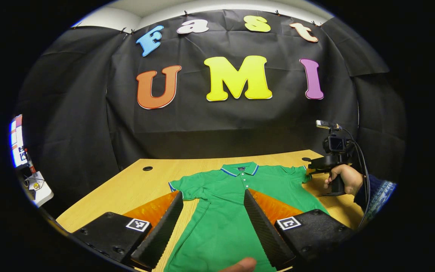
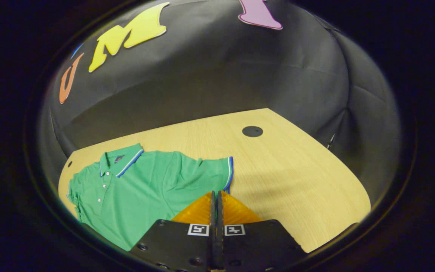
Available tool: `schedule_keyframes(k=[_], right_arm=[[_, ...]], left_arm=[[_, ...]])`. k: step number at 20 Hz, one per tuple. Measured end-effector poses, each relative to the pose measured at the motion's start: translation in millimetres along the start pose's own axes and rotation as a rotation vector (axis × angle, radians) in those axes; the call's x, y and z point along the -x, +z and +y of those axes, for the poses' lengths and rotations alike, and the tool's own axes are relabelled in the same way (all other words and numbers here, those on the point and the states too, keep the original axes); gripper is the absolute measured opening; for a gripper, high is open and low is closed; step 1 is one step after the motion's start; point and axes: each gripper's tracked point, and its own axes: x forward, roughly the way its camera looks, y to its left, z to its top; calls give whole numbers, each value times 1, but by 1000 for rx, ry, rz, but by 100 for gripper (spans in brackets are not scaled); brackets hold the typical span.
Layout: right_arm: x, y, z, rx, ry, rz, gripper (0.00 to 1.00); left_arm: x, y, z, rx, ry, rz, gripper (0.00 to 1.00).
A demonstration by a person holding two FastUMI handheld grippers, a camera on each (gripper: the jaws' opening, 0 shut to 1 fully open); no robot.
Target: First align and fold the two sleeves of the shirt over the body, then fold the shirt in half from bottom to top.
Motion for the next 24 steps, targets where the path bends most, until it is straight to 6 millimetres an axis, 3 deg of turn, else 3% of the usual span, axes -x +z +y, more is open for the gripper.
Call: schedule_keyframes(k=[5, 8, 9, 13, 17, 18, 24], right_arm=[[-1, 1, -1, 25, -29, 0, 1], [-5, -5, -2, 43, -54, 19, 66], [-9, -6, -7, 33, -78, 22, 67], [-19, -13, -12, -15, -87, 47, 66], [-21, -14, 1, -35, -41, 64, 5], [-21, -13, 2, -27, -44, 65, 1], [-9, 9, 12, 95, -53, -8, 0]], left_arm=[[-1, -2, 3, -1, 8, 10, 100], [-1, -2, 3, -1, 8, 10, 100], [-2, -3, 2, -2, 7, 11, 100], [-1, -3, 2, -9, 4, 16, 100], [-3, -3, 3, 11, -3, 19, 100], [-4, -4, 5, 14, -1, 26, 100], [-7, -6, 9, 21, 10, 32, 100]])
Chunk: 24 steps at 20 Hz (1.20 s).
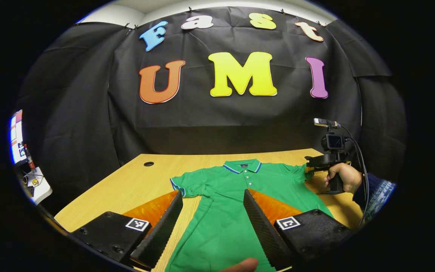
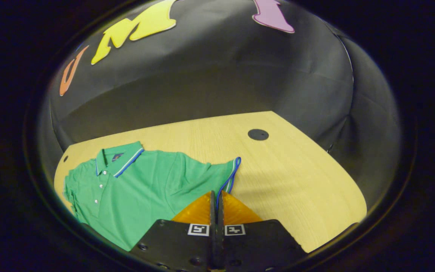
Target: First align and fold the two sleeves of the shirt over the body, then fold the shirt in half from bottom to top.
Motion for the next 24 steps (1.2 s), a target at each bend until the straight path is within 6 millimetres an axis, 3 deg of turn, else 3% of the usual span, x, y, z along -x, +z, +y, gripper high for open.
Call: schedule_keyframes(k=[3, 6, 8, 9, 10, 11, 12, 13, 15, 18, 19, 24], right_arm=[[11, 13, 17, 109, -13, -53, 0], [26, 33, 47, 245, -5, -144, 0], [50, 42, 94, 333, 107, -218, 1], [72, 48, 124, 352, 186, -265, 6], [91, 55, 147, 358, 248, -315, 27], [113, 64, 160, 348, 271, -358, 39], [134, 69, 164, 325, 274, -392, 68], [151, 76, 165, 299, 269, -422, 97], [182, 87, 163, 254, 277, -469, 95], [229, 94, 138, 234, 246, -526, 93], [239, 93, 126, 213, 226, -542, 96], [280, 67, 73, 157, 196, -564, 95]], left_arm=[[-1, -3, 1, 3, 2, 11, 100], [-1, -2, 1, 0, 6, 8, 100], [-1, 1, 1, -3, 6, -2, 100], [-2, -1, 4, -3, 14, 0, 100], [-2, -2, 5, -2, 20, 1, 100], [-3, -1, 5, -2, 22, 3, 100], [-5, -1, 7, 4, 33, 1, 100], [-6, -1, 11, 14, 47, 5, 100], [-12, -4, 15, 51, 61, 13, 100], [-15, -6, 12, 79, 60, 20, 100], [-17, -6, 10, 78, 57, 13, 100], [-24, -11, 9, 112, 71, 14, 100]])
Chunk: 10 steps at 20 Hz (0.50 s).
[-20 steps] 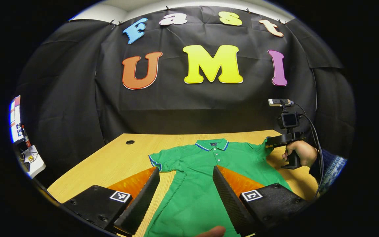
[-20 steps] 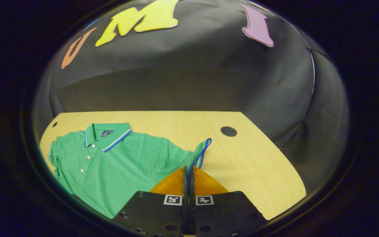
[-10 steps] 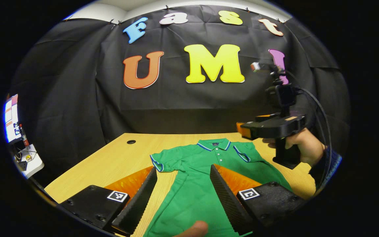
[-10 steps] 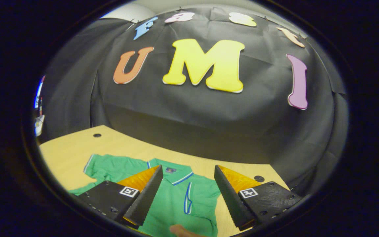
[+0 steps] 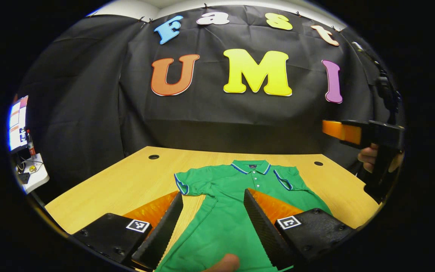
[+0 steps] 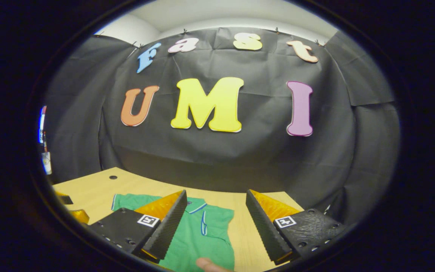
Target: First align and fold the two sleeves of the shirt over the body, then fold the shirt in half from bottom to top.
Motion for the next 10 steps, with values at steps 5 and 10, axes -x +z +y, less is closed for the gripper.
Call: schedule_keyframes(k=[5, 10], right_arm=[[61, -25, -26, -29, -13, -94, 95], [86, -58, -36, -30, 12, -42, 95]], left_arm=[[-2, 6, -6, 7, 19, -53, 100], [-9, -1, -8, -25, 66, -57, 100]])
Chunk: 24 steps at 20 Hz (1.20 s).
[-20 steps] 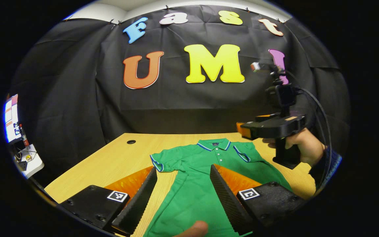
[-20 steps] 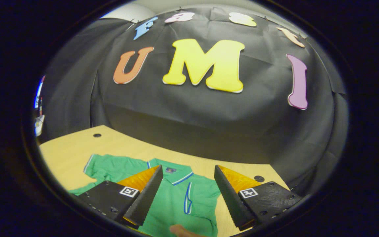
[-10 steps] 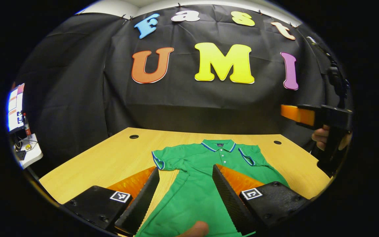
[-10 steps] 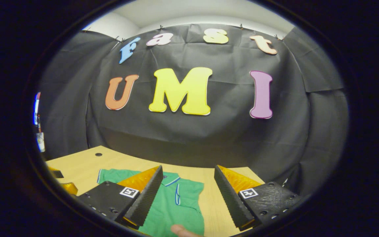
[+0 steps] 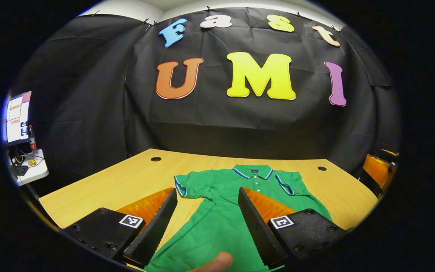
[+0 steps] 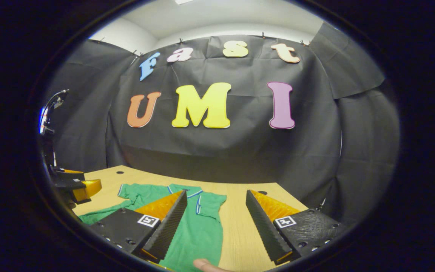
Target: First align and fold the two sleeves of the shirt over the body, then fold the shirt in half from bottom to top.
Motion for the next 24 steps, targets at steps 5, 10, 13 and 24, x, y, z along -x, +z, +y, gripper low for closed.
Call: schedule_keyframes(k=[5, 10, 13, 24], right_arm=[[5, -12, -4, 18, 2, 6, 95], [-9, -23, 12, -21, 102, 1, 95], [-18, -33, 10, -36, 117, 8, 95], [-42, -46, -24, -190, 120, 50, 96]], left_arm=[[-6, -3, 0, 45, 37, 5, 100], [-50, 21, 21, 19, 84, -39, 100], [-95, 42, 30, 50, 72, -77, 100], [-239, -78, 94, 188, 184, 376, 100]])
